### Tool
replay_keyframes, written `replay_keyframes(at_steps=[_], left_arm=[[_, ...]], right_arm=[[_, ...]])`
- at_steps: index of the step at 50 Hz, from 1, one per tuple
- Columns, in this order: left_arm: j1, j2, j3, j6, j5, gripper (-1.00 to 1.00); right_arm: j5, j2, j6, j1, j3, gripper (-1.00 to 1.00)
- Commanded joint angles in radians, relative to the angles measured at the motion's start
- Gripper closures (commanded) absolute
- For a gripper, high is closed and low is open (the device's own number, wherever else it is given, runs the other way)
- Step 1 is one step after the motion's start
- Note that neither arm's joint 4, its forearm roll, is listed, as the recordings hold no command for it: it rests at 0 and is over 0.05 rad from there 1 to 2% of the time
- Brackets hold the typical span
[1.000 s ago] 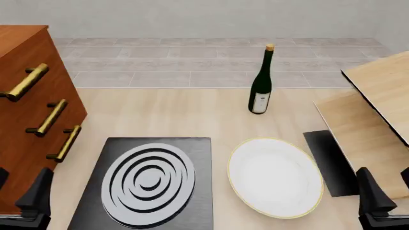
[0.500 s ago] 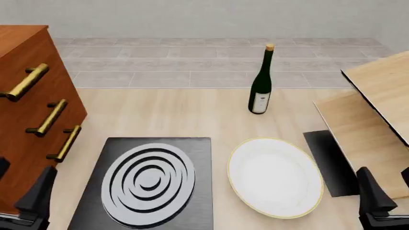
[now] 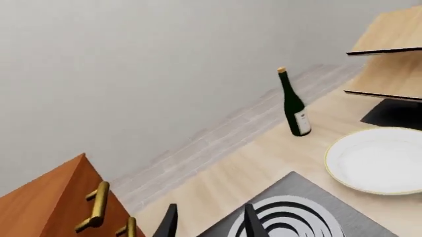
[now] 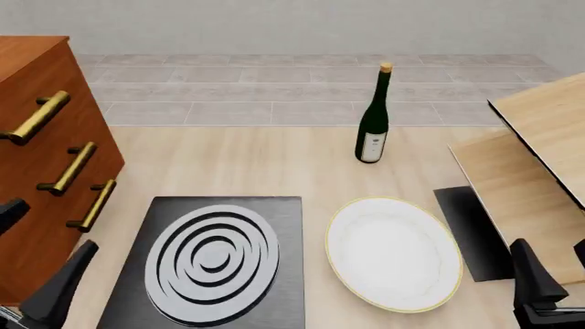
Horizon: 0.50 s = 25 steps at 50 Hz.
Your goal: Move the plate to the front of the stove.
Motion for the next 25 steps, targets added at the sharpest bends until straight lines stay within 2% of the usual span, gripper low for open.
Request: replay_keyframes(at_steps=[1, 3, 4, 7, 25], left_arm=[[-0.158, 0.126, -0.05, 0.168, -0.048, -1.0], [-0.177, 0.156, -0.051, 0.203, -0.07, -1.0], [-0.268, 0.274, -0.042, 0.321, -0.154, -1.0], [-0.304, 0.348, -0.031, 0.383, -0.216, -1.0], [-0.421, 0.651, -0.065, 0.509, -0.425, -1.0]], right_arm=[[-0.001, 0.001, 0.001, 0.0, 0.001, -1.0], [0.002, -0.001, 0.001, 0.0, -0.001, -1.0], [-0.001, 0.0, 0.0, 0.0, 0.001, -1.0], [0.001, -0.001, 0.001, 0.0, 0.0, -1.0], [0.0, 0.0, 0.0, 0.0, 0.0, -1.0]])
